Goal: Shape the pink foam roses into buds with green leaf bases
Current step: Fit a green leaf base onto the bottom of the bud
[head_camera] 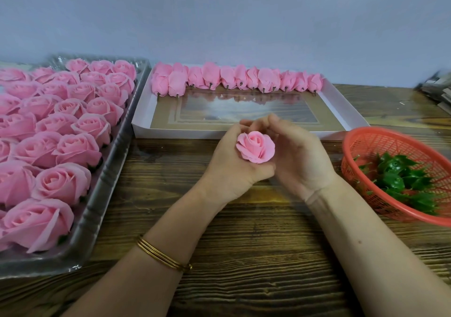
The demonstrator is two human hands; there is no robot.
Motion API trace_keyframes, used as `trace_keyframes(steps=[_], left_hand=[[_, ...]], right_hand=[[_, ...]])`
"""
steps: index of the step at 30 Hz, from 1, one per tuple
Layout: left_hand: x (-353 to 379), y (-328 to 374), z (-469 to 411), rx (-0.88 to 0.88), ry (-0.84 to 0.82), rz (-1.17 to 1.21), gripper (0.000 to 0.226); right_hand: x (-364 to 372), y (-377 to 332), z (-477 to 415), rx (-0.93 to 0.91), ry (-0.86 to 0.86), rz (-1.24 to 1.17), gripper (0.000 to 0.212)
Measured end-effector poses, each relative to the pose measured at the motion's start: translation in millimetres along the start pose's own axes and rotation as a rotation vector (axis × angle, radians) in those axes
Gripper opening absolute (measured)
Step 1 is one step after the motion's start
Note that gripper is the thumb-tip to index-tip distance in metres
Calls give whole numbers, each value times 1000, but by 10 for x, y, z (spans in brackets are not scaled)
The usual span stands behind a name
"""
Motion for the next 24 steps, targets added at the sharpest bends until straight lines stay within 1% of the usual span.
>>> trace_keyframes(steps=[3, 7, 8, 11, 13, 21, 24], left_hand=[[-25, -5, -3, 4, 28, -1, 46], [-43, 9, 2, 5, 47, 15, 47], [-47, 19, 3, 9, 53, 18, 46], [-41, 54, -1, 21, 56, 19, 42], [-44, 68, -6, 30, 65, 19, 41], [-52, 109, 2, 55, 68, 44, 36], [-51, 125, 12, 59, 67, 36, 34]], right_hand=[[-20, 18, -1, 2, 45, 70, 30], [-49, 1, -16, -33, 84, 76, 58], [-52, 6, -18, -36, 80, 78, 57], [-66, 42, -26, -24, 56, 88, 28], [-65, 59, -30, -32, 39, 84, 20], [-91, 58, -36, -26, 54, 54, 13], [-89, 62, -44, -16, 62, 31, 25]])
Point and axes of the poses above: each hand's wrist, its own z-axis away from the middle knuckle, its own x-axis out of the palm, y = z × x, the point moved 8 cm from there along -z, towards the middle knuckle, and after that the axes turned 4 degrees about -z, right-handed, at the moved point
